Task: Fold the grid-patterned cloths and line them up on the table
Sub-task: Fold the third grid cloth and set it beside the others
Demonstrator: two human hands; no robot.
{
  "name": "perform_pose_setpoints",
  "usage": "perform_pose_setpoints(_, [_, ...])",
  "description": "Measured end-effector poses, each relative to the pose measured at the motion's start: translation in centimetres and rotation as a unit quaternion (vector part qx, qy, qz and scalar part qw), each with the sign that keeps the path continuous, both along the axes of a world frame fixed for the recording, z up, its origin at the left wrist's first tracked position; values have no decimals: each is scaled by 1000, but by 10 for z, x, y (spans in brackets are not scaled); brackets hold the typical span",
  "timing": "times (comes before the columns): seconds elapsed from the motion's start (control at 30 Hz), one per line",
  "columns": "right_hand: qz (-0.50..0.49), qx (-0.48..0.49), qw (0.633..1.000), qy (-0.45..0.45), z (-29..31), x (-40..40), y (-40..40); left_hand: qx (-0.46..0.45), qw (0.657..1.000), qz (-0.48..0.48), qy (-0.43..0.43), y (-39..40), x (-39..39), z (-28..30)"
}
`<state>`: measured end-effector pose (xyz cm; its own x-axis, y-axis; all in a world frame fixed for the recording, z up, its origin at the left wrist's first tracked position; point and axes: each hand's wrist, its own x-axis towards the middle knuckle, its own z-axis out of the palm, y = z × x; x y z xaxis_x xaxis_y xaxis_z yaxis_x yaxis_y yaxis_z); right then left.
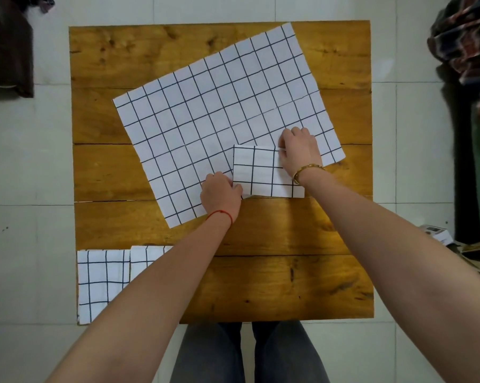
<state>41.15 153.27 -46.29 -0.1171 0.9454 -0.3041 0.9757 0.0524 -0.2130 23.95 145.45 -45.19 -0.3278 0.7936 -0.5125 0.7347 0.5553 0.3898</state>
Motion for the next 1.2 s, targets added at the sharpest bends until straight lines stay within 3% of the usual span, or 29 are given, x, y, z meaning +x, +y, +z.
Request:
perform_pose_setpoints(0.17, [-4, -23, 999, 29, 7, 4, 0, 3, 999, 16, -46, 0, -1, -1])
perform_pose_setpoints(0.4, [-143, -124, 946, 263, 30, 14, -14, 28, 966, 163, -197, -1, -17, 13])
perform_pose_setpoints(0.47, [-170, -141, 929, 297, 39, 16, -21, 19, 937, 235, -257, -1, -24, 18])
perform_pose_setpoints(0.6, [-210, -187, 895, 348, 46, 14, -39, 6, 844, 367, -390, -7, -30, 37])
perform_pose_setpoints(0.73, [-234, -211, 874, 370, 55, 0, -61, 15, 819, 403, -407, -15, -35, 46])
perform_pose_setpoints(0.9, [-243, -234, 866, 368, 57, -19, -95, 40, 852, 342, -395, -36, -41, 58])
perform_pose_setpoints(1.07, [-252, -255, 864, 353, 57, -39, -135, 57, 950, 135, -275, -65, -58, 62])
perform_pose_setpoints(1.2, [-259, -285, 862, 329, 53, -57, -168, 48, 975, 20, -215, -87, -80, 59])
